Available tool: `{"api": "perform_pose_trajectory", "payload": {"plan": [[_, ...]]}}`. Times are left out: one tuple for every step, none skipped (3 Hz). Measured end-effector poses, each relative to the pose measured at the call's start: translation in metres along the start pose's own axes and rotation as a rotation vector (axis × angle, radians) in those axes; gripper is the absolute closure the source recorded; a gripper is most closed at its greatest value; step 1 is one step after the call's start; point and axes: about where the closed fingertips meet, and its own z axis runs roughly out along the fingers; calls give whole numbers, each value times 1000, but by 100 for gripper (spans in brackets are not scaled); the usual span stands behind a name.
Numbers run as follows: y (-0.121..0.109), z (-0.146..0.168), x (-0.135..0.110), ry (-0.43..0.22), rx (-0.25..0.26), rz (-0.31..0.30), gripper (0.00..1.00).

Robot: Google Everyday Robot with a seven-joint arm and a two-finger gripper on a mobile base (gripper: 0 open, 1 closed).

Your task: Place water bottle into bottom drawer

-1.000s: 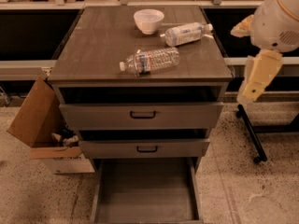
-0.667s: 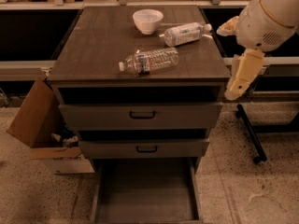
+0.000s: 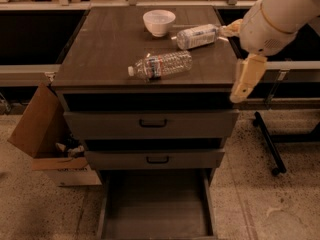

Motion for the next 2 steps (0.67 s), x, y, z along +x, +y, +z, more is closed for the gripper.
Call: {"api": "perform_pose_trajectory", "payload": {"plan": [[-29,35,-6,-27,-8,-75,0],[-60,74,-19,-63,-35,-150,0]]}}
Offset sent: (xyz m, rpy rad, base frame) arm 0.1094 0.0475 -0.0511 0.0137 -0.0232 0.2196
